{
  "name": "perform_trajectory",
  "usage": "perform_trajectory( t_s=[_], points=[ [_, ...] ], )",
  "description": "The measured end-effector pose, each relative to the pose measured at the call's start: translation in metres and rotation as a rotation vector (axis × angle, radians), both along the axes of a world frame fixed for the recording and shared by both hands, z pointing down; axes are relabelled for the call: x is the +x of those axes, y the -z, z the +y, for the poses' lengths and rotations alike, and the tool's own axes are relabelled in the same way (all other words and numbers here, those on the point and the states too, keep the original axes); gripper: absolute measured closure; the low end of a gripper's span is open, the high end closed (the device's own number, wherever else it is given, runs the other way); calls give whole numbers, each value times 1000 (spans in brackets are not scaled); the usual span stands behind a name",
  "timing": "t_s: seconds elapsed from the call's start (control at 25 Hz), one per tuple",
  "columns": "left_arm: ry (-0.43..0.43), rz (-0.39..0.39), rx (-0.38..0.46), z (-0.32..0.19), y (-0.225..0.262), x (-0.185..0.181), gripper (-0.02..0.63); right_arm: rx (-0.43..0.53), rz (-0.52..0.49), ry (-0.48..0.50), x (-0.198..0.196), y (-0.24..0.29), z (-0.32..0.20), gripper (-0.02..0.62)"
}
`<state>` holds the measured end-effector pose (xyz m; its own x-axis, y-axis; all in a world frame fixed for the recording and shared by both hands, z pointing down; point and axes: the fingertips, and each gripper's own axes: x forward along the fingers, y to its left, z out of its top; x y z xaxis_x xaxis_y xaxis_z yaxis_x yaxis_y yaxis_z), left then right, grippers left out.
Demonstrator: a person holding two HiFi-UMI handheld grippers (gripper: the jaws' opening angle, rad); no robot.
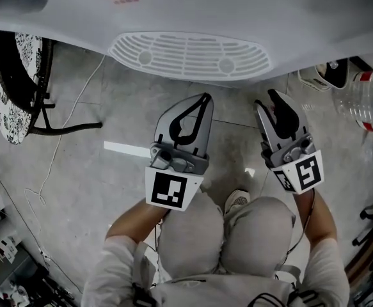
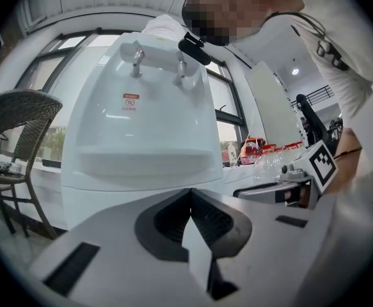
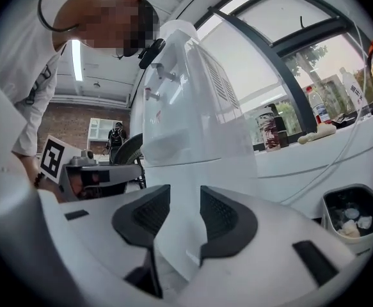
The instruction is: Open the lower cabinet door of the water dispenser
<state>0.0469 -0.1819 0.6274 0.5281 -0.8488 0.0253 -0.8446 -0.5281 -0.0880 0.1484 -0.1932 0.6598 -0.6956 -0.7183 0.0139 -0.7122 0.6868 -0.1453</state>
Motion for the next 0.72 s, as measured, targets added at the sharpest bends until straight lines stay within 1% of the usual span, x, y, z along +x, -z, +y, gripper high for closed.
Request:
perform_trajectory(
  t_s=[0.12, 0.32, 0.52, 0.72],
  points=[
    [-17, -9, 26, 0, 4, 2, 600, 15, -1, 6, 2, -2, -8, 419],
    [-22, -1, 29, -1, 3, 2, 600, 11, 20, 14, 1, -14, -25, 378],
    [-33, 0, 27, 1, -1, 2, 600, 14, 25, 7, -4, -22, -40, 364],
    [-43, 6, 29, 3, -3, 3, 600, 52, 46, 1, -5, -25, -47, 360]
  ],
)
